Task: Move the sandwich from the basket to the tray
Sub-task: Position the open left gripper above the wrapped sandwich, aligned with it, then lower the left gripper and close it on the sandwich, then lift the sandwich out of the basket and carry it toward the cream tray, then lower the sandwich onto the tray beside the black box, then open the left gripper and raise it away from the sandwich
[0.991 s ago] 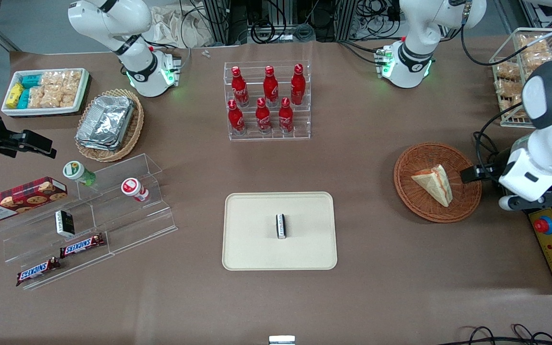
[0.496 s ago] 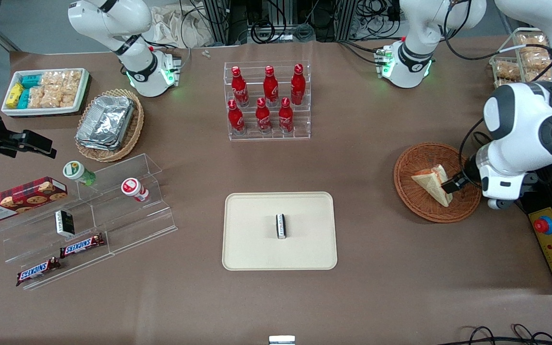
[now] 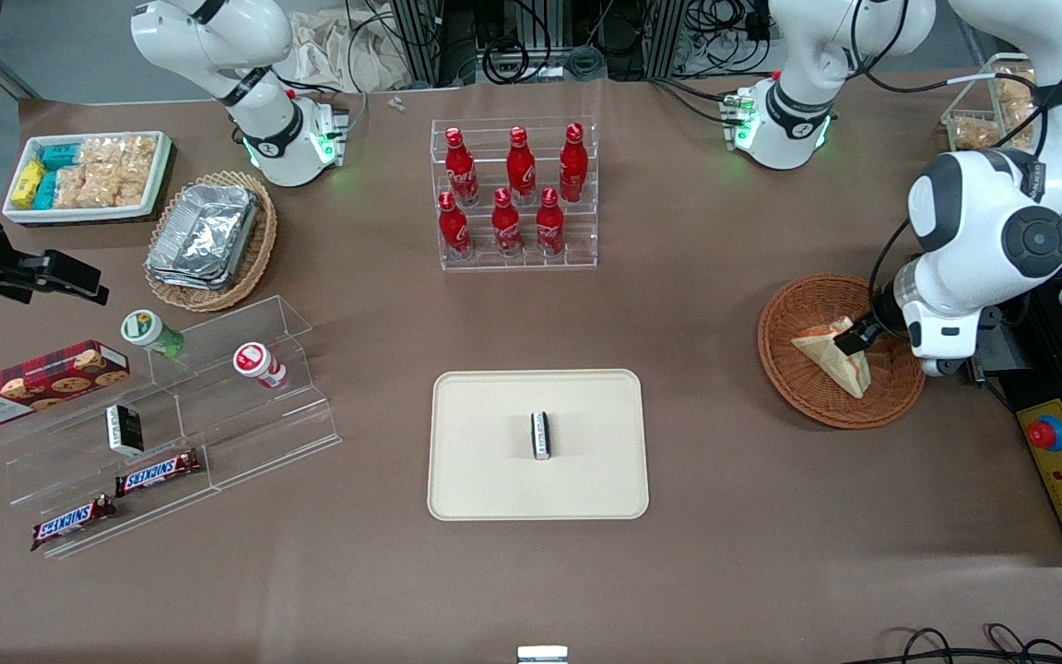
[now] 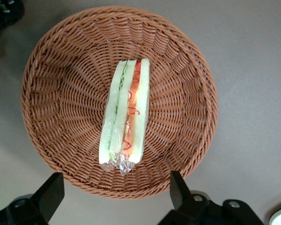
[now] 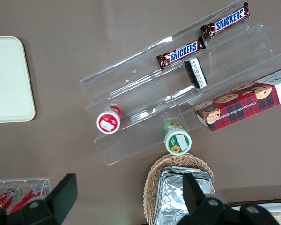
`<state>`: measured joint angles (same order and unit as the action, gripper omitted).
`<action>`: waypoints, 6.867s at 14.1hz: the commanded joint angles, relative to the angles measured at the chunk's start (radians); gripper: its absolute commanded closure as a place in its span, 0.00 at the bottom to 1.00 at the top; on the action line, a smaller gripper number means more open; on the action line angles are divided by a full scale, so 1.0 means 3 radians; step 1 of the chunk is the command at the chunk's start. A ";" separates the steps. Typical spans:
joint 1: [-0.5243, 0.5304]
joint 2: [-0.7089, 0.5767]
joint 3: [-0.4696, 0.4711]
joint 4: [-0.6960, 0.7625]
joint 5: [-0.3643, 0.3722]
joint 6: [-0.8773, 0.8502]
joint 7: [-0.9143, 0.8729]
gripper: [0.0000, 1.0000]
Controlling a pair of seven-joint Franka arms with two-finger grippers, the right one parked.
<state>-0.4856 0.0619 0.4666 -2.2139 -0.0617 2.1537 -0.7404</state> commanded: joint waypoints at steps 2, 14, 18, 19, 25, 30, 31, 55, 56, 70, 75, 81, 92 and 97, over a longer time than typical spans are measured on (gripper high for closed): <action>0.0003 -0.0217 0.0004 -0.0402 0.0057 0.0424 -0.0099 0.00; -0.0002 0.0003 0.0004 -0.0812 0.0057 0.1294 -0.0094 0.00; -0.0002 0.0222 -0.0001 -0.0807 0.0057 0.1559 -0.0073 0.00; -0.0002 0.0264 -0.0001 -0.0807 0.0057 0.1626 -0.0068 0.00; -0.0007 0.0366 -0.0006 -0.0807 0.0052 0.1713 -0.0063 0.00; -0.0043 0.0417 -0.0026 -0.0797 0.0052 0.1749 -0.0053 0.84; -0.0048 0.0417 -0.0042 -0.0791 0.0052 0.1749 -0.0053 1.00; -0.0125 0.1469 -0.1099 0.2940 -0.0218 -0.1392 0.0997 1.00; -0.0125 0.1663 -0.1247 0.3037 -0.0214 -0.1229 0.0909 1.00; -0.0253 0.2775 -0.1474 0.3289 0.0037 -0.0194 0.1082 0.94; -0.0140 0.2765 -0.1468 0.3243 0.0022 -0.0148 0.1046 0.00; -0.0140 0.2550 -0.1468 0.3273 0.0006 -0.0311 0.0725 0.00; 0.0146 0.0788 -0.1341 0.1660 0.0359 -0.0456 0.0775 0.00; 0.0508 -0.0165 -0.1325 0.0957 0.0359 -0.0704 0.1276 0.00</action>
<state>-0.3839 0.1436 0.0789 -1.7995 0.0296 1.9570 -0.4037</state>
